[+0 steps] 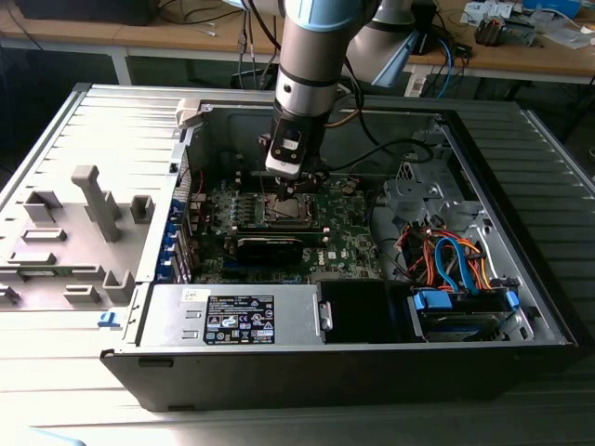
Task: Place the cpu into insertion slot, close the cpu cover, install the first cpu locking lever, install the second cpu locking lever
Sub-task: 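Install the first cpu locking lever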
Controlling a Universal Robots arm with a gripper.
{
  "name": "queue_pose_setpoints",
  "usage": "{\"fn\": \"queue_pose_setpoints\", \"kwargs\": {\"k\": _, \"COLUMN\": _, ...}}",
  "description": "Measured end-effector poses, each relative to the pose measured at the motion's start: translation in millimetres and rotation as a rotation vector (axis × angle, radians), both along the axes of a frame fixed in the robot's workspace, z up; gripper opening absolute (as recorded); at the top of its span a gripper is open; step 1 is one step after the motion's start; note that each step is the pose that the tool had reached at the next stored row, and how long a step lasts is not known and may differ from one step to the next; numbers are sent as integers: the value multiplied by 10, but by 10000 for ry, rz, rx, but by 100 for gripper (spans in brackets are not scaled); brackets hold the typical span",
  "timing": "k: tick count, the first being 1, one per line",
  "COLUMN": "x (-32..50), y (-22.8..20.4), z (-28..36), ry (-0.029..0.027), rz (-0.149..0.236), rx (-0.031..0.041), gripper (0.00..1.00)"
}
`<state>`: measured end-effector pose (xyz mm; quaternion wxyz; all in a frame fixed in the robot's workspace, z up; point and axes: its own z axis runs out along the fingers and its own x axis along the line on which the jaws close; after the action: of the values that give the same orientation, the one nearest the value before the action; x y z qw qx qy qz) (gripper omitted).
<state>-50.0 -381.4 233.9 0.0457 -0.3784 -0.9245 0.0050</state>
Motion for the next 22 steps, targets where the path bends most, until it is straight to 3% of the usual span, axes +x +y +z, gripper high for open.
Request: {"fn": "queue_pose_setpoints", "kwargs": {"k": 22, "x": 0, "y": 0, "z": 0, "ry": 0, "rz": 241, "rx": 8, "gripper": 11}}
